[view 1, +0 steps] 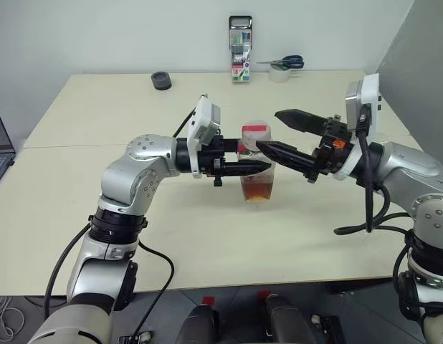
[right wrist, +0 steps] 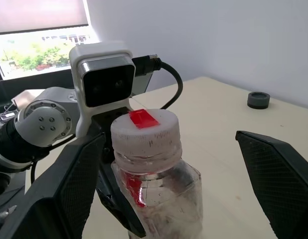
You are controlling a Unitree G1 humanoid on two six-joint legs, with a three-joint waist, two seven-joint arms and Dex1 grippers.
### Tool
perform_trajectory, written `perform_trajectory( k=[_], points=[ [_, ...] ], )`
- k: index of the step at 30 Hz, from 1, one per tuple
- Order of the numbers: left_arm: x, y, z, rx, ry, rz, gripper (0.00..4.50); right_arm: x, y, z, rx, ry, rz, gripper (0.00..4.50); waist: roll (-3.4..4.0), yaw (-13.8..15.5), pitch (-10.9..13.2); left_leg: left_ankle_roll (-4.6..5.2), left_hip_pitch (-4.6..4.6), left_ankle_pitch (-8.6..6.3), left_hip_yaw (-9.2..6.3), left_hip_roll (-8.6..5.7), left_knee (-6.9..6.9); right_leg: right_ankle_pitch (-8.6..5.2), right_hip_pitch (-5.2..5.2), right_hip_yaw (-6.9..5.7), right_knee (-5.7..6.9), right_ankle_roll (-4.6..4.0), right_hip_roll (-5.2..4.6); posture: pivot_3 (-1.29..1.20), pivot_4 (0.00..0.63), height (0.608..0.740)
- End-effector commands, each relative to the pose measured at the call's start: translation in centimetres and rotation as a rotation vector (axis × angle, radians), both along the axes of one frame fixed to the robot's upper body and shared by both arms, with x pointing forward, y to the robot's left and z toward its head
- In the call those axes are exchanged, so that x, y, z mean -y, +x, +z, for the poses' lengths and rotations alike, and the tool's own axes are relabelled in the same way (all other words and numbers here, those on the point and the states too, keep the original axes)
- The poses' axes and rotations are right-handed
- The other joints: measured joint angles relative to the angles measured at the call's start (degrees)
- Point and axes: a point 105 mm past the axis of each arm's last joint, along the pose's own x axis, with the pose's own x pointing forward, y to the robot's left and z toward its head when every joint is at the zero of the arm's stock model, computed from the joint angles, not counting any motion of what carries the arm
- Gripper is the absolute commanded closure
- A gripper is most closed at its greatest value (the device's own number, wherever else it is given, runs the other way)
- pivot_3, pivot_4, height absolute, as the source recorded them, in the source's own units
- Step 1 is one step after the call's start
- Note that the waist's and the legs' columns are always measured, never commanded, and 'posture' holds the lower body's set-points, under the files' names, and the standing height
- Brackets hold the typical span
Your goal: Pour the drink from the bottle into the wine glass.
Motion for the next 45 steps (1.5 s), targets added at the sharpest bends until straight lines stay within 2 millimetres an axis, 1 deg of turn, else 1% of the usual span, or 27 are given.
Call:
perform_trajectory(
  k=[1, 6, 10, 13, 18, 19, 24, 29, 33, 37, 40, 42, 45],
  points=[
    [0.2, -0.4, 1.5, 0.065, -0.022, -0.018, 2.63, -1.3, -1.0, 1.4, 0.055, 0.031, 0.064, 0.04, 0.00, -0.03, 0.00, 0.01, 0.00, 0.00, 0.00, 0.00, 0.00, 0.00, 0.00, 0.00, 0.00, 0.00, 0.00, 0.00, 0.150, 0.740],
    [0.2, -0.5, 1.5, 0.066, -0.020, -0.019, 2.63, -2.4, -0.8, 1.7, 0.056, 0.059, 0.086, 0.04, 0.00, -0.07, 0.00, -0.01, 0.01, 0.00, -0.01, 0.02, 0.00, 0.00, 0.00, -0.01, 0.00, 0.00, 0.02, 0.00, 0.150, 0.740],
    [0.0, -0.6, 1.5, 0.068, -0.018, -0.016, 2.63, -2.7, -0.9, 1.5, 0.044, 0.056, 0.110, 0.04, 0.00, -0.06, 0.00, -0.01, 0.00, 0.01, -0.03, 0.00, 0.01, 0.00, 0.00, -0.02, 0.00, 0.00, 0.02, 0.00, 0.150, 0.740],
    [-0.1, -0.6, 1.4, 0.068, -0.017, -0.012, 2.63, -2.8, -0.8, 1.4, 0.036, 0.062, 0.117, 0.65, 0.00, -0.06, 0.00, -0.01, 0.00, 0.00, -0.01, 0.00, 0.01, 0.00, 0.00, 0.00, 0.00, 0.00, 0.01, 0.00, 0.150, 0.740],
    [-0.1, -0.7, 1.4, 0.070, -0.016, -0.010, 2.63, -2.9, -0.9, 1.3, 0.038, 0.058, 0.127, 2.42, 0.00, -0.06, 0.00, -0.01, 0.00, 0.00, -0.01, 0.00, 0.01, 0.00, 0.00, 0.00, 0.00, 0.00, 0.01, 0.00, 0.150, 0.740],
    [-0.1, -0.7, 1.4, 0.070, -0.016, -0.010, 2.63, -2.9, -0.9, 1.3, 0.040, 0.057, 0.127, 2.70, 0.00, -0.07, 0.00, 0.00, 0.00, 0.00, -0.01, 0.00, 0.00, 0.00, 0.00, 0.00, 0.00, 0.00, 0.01, 0.00, 0.150, 0.740],
    [-0.1, -0.8, 1.3, 0.070, -0.015, -0.012, 2.63, -2.6, -0.6, 1.9, 0.065, 0.063, 0.098, 2.71, 0.00, -0.06, 0.00, 0.00, 0.00, 0.00, -0.01, 0.01, 0.00, 0.00, 0.00, 0.00, 0.00, 0.00, 0.01, 0.00, 0.150, 0.740],
    [-0.1, -0.9, 1.3, 0.070, -0.015, -0.014, 2.63, -1.5, 0.3, 3.9, 0.234, 0.001, 0.005, 2.71, 0.00, -0.07, 0.00, 0.00, 0.00, 0.00, -0.01, 0.00, 0.01, 0.00, 0.00, -0.01, 0.00, 0.00, 0.01, 0.00, 0.150, 0.740],
    [-0.1, -0.9, 1.3, 0.071, -0.015, -0.012, 2.63, -0.6, 0.5, 5.1, 0.266, 0.024, -0.024, 2.71, 0.00, -0.05, 0.00, 0.00, 0.00, 0.00, -0.01, 0.01, 0.00, 0.00, 0.00, -0.01, 0.00, 0.00, 0.01, 0.00, 0.150, 0.740],
    [-0.1, -0.9, 1.2, 0.071, -0.017, -0.008, 2.63, 0.0, 0.6, 4.5, 0.269, 0.017, -0.062, 2.71, 0.00, -0.03, 0.00, 0.00, 0.00, 0.00, -0.02, 0.01, 0.00, 0.00, 0.00, -0.01, -0.01, 0.00, 0.01, 0.00, 0.150, 0.740],
    [-0.1, -0.9, 1.2, 0.066, -0.016, -0.010, 2.63, -0.1, 0.4, 3.7, 0.308, -0.043, -0.071, 2.71, 0.00, -0.02, 0.00, 0.00, -0.01, 0.00, -0.01, 0.00, 0.00, 0.00, 0.00, 0.00, -0.01, 0.00, 0.01, 0.00, 0.150, 0.740],
    [0.0, -0.9, 1.2, 0.066, -0.016, -0.011, 2.63, -0.1, 0.3, 3.5, 0.316, -0.054, -0.075, 2.71, 0.00, -0.02, 0.00, 0.00, -0.01, 0.00, -0.01, 0.00, 0.00, 0.00, 0.00, 0.00, -0.01, 0.00, 0.01, 0.00, 0.150, 0.740],
    [0.0, -0.8, 1.2, 0.066, -0.015, -0.014, 2.63, 0.2, 1.1, 4.1, 0.210, 0.048, -0.099, 2.71, 0.00, -0.08, 0.00, 0.00, 0.01, 0.00, -0.01, 0.01, 0.00, 0.00, 0.00, 0.00, 0.01, 0.00, 0.01, 0.00, 0.150, 0.740]
  ],
)
